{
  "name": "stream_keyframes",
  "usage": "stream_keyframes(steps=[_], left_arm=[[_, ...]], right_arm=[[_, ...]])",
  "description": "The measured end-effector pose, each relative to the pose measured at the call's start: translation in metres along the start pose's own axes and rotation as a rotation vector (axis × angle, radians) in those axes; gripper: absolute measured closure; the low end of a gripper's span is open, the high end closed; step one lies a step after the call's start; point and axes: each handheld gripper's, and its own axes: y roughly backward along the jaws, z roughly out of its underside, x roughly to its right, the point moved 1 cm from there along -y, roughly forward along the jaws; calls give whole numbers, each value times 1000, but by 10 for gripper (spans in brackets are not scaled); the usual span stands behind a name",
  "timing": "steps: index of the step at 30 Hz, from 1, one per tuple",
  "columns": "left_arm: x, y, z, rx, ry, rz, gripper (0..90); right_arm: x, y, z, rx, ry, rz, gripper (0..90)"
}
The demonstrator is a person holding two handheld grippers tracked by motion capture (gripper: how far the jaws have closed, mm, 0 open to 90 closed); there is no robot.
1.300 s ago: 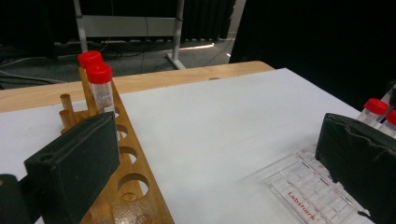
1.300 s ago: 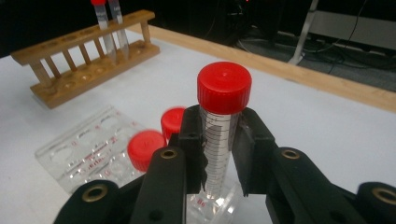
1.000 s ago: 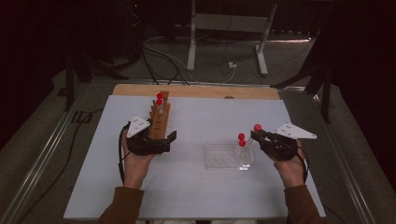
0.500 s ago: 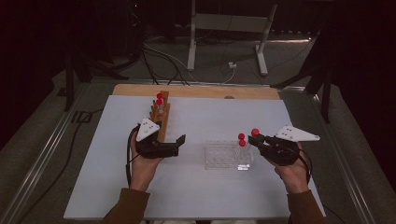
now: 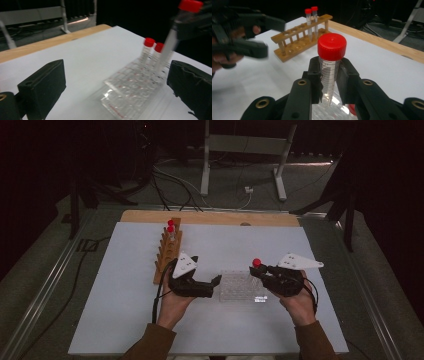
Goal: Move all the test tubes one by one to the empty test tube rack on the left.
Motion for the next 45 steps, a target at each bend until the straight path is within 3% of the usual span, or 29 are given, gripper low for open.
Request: stream_keyframes(steps=[7, 15, 20, 28, 32, 35, 45], left_arm=[[19, -18, -2, -20, -44, 47, 66], [33, -32, 0, -34, -71, 40, 178], [39, -36, 1, -17, -98, 40, 357], [41, -36, 1, 8, -100, 63, 651], [41, -36, 2, 11, -101, 85, 752], [41, -37, 2, 15, -98, 94, 758], [32, -36, 2, 13, -68, 72, 760]], right_arm=[[-9, -15, -5, -7, -5, -22, 743], [-18, -25, -10, -10, 5, -44, 743], [-23, -29, -11, -16, 10, -57, 743], [-25, -32, -11, -17, 11, -67, 743], [-25, -32, -11, -17, 10, -69, 743], [-24, -31, -11, -18, 10, -69, 739], [-16, -17, -13, 53, -14, -66, 367]])
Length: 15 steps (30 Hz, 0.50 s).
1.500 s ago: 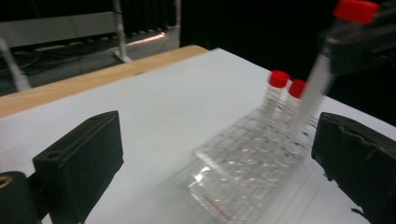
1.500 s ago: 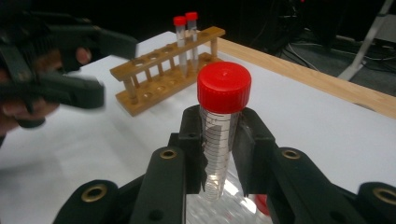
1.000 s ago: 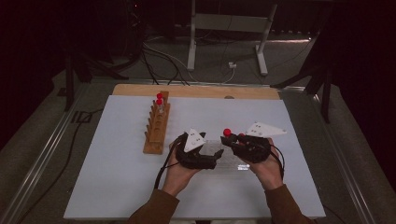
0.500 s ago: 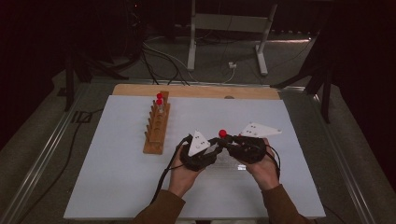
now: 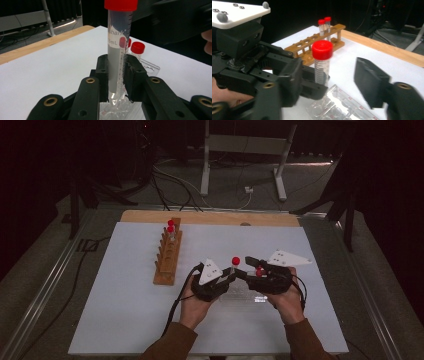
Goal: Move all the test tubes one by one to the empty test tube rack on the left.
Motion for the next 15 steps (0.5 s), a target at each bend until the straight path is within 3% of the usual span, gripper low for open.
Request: stream_keyframes(steps=[9, 15], left_arm=[[-17, 10, -2, 19, 35, -26, 761], [-30, 19, -3, 28, 46, -61, 761]], right_arm=[[11, 16, 4, 40, -13, 85, 156], [20, 23, 11, 34, -20, 138, 80]])
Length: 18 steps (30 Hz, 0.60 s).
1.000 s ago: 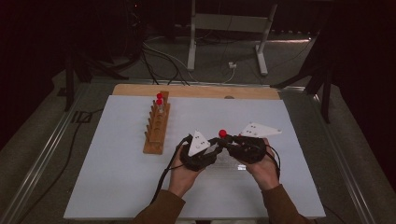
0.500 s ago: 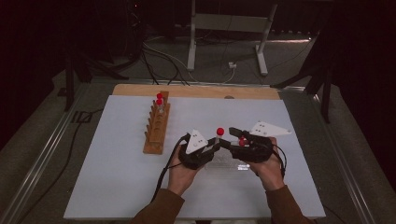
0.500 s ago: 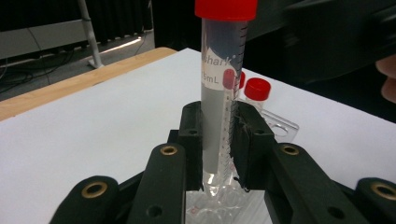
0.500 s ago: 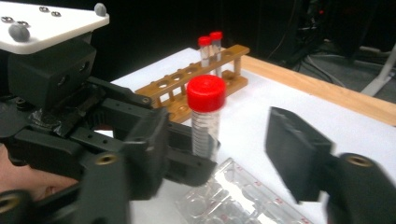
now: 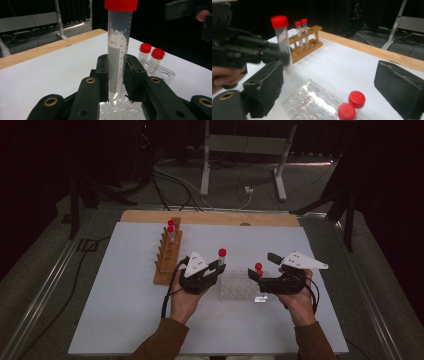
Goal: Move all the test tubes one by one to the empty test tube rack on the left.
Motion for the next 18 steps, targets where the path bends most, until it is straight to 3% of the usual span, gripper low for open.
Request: stream_keyframes(steps=[3, 18], left_arm=[[-7, 4, -1, 0, -1, -16, 761], [-43, 22, -6, 16, -12, -101, 760]], right_arm=[[4, 1, 4, -8, -3, 13, 39], [19, 12, 19, -14, -25, 62, 0]])
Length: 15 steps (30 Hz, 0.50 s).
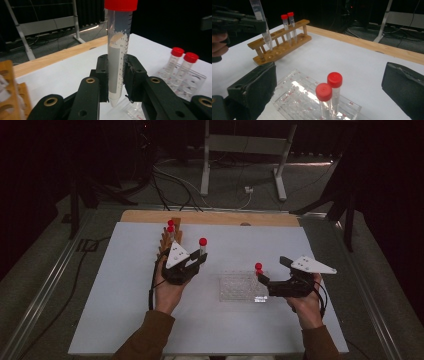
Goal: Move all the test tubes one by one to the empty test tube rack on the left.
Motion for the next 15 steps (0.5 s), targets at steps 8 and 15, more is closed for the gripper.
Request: stream_keyframes(steps=[8, 15], left_arm=[[-27, 5, -4, 10, 4, -50, 761], [-54, 11, -7, 21, 19, -105, 760]], right_arm=[[4, 2, 2, 6, -9, 3, 0], [4, 2, 3, 9, -14, 3, 0]])
